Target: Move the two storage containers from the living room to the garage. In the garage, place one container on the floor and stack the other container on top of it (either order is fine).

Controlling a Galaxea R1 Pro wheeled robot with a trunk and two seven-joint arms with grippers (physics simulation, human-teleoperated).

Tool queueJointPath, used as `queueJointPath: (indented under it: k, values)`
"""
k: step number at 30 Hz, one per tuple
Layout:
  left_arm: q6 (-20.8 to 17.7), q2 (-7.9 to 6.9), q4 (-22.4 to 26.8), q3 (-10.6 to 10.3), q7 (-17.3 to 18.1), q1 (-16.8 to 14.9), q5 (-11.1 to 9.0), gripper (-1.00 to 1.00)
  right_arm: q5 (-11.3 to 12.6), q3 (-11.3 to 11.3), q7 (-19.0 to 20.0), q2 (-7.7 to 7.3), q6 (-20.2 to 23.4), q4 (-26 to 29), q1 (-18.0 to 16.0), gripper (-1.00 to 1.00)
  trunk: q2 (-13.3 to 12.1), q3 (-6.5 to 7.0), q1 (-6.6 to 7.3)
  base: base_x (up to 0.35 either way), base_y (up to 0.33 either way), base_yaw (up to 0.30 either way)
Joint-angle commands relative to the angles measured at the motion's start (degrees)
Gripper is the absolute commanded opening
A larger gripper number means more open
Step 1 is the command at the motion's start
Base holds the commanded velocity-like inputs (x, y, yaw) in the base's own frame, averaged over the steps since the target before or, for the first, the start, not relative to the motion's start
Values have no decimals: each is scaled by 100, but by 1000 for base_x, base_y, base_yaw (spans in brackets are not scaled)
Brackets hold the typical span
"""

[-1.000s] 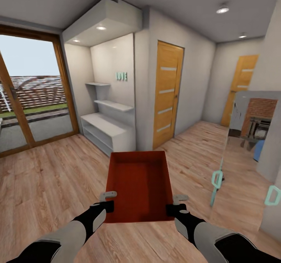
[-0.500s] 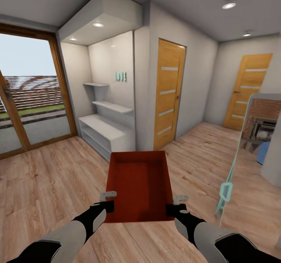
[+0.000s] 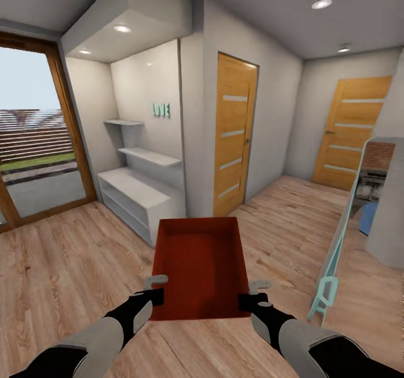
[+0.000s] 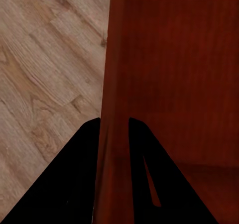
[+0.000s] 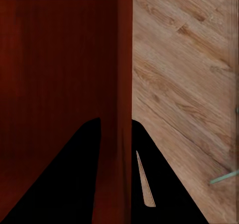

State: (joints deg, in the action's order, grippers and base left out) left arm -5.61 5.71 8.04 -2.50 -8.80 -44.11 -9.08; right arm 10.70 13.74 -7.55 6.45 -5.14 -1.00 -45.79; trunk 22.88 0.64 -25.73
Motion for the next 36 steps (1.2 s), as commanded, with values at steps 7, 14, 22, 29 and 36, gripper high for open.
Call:
queueJointPath:
  k: [7,14,22,29,36]
  values:
    - [195,-201,32,183,-271,-1,64,-100,31,-143,80,5,-13,-14,0,-100,4,-2,-5,324,0,-239]
    - [192,-201,33,188,-271,-1,64,-100,36,-143,81,5,-16,-14,0,-100,4,-2,-5,324,0,-219]
    - [193,-201,35,189,-271,-1,64,-100,33,-143,80,1,-22,-14,0,-100,4,-2,-5,324,0,-35]
    - [197,-201,39,189,-271,-1,64,-100,31,-144,78,3,-7,-14,0,-100,4,-2,-5,324,0,-1]
    - [194,-194,40,181,-271,-1,65,-100,31,-145,78,2,-25,-14,0,-100,4,-2,-5,324,0,0]
